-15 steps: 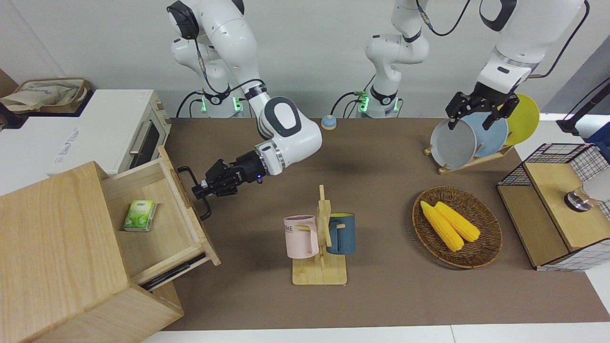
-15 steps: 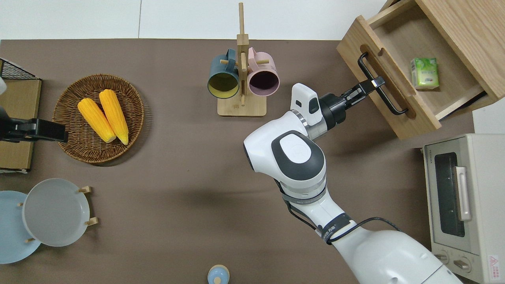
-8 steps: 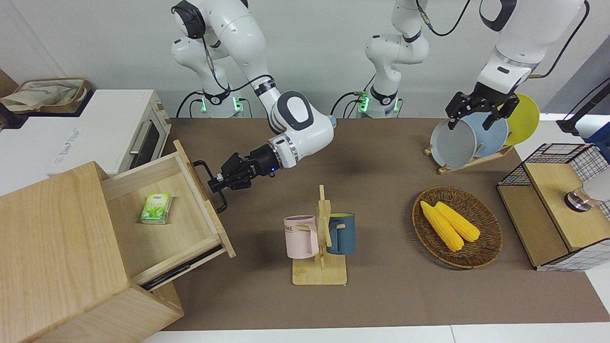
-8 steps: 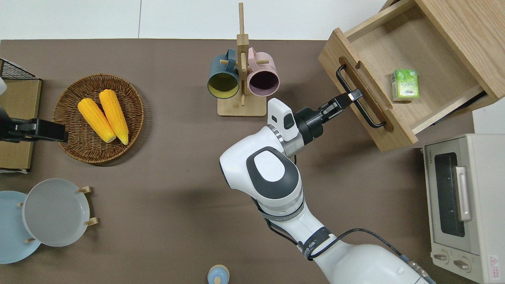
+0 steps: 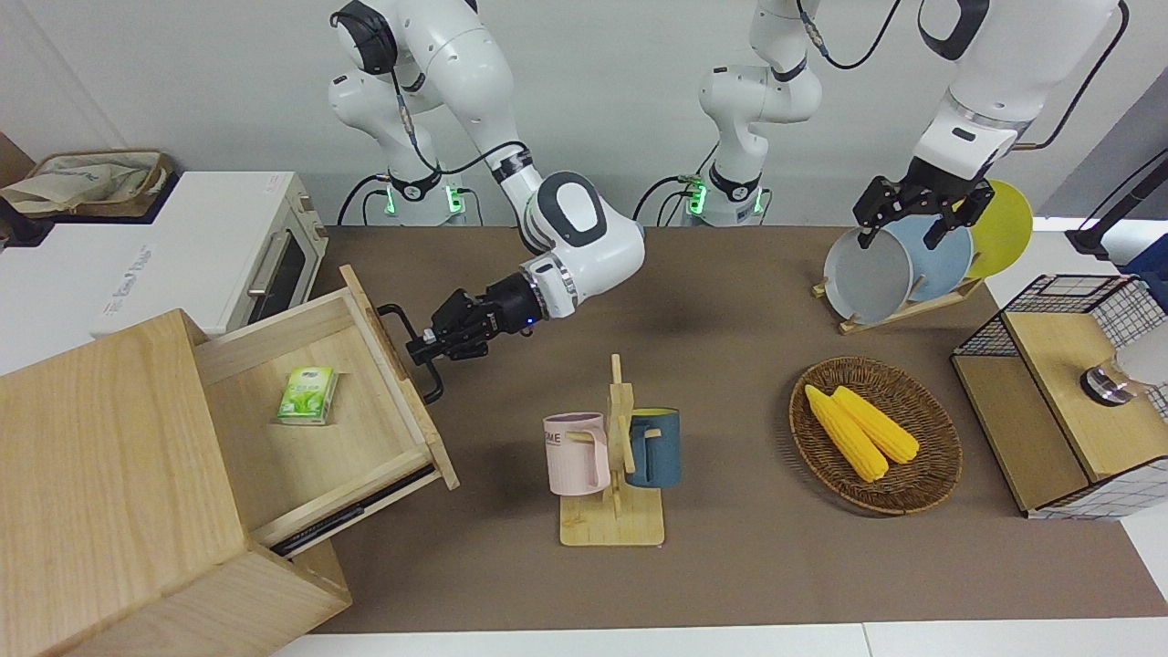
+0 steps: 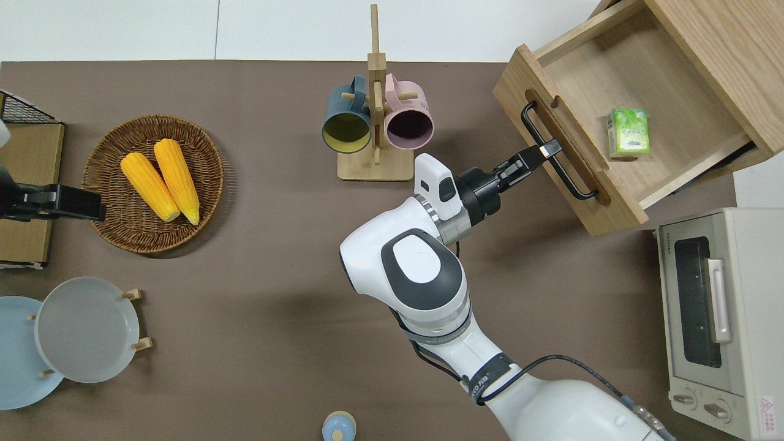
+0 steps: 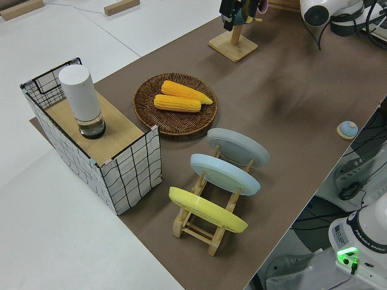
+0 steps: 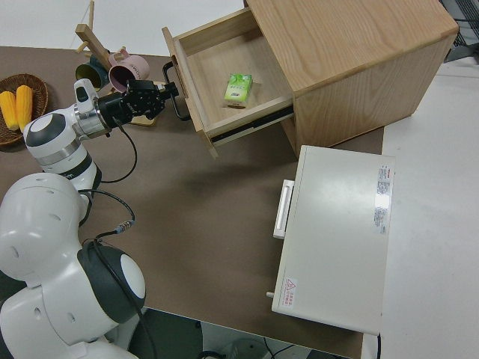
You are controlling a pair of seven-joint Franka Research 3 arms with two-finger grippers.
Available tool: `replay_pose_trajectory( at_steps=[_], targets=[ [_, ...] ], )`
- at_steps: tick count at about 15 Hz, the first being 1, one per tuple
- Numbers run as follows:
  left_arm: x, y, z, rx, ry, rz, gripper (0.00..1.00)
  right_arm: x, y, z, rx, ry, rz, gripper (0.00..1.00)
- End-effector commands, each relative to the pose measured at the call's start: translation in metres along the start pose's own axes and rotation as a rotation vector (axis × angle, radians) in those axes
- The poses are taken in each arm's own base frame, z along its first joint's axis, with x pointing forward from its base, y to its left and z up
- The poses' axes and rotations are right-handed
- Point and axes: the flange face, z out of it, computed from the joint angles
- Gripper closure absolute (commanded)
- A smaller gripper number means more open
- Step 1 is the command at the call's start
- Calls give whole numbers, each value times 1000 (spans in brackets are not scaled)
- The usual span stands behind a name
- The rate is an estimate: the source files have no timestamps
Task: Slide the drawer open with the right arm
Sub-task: 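Pull the drawer handle toward the robot with the right gripper, then open the right gripper to release the drawer handle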
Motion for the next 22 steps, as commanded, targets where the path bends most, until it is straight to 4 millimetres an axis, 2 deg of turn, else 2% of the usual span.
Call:
replay_pose_trajectory(
  at_steps=[1,10,15,16,17,20,21,22],
  targets=[
    [4,0,-2,17,8,7,5,6,7,-24,-4,-2,-25,992],
    [4,0,-2,17,8,7,2,8,8,-63,-12,-5,-17,994],
    [4,0,-2,17,8,7,2,9,10,-59,-12,-11,-32,972],
    [4,0,-2,18,7,7,5,9,9,-56,-11,-12,-30,899],
    [4,0,-2,18,7,7,5,10,8,-52,-12,-13,-24,780],
    [4,0,-2,18,7,7,2,10,5,-42,-17,-25,-19,345],
    [4,0,-2,17,8,7,5,11,5,-42,-15,-23,-19,122],
    [4,0,-2,17,8,7,5,11,4,-42,-9,-19,-19,20]
  ],
)
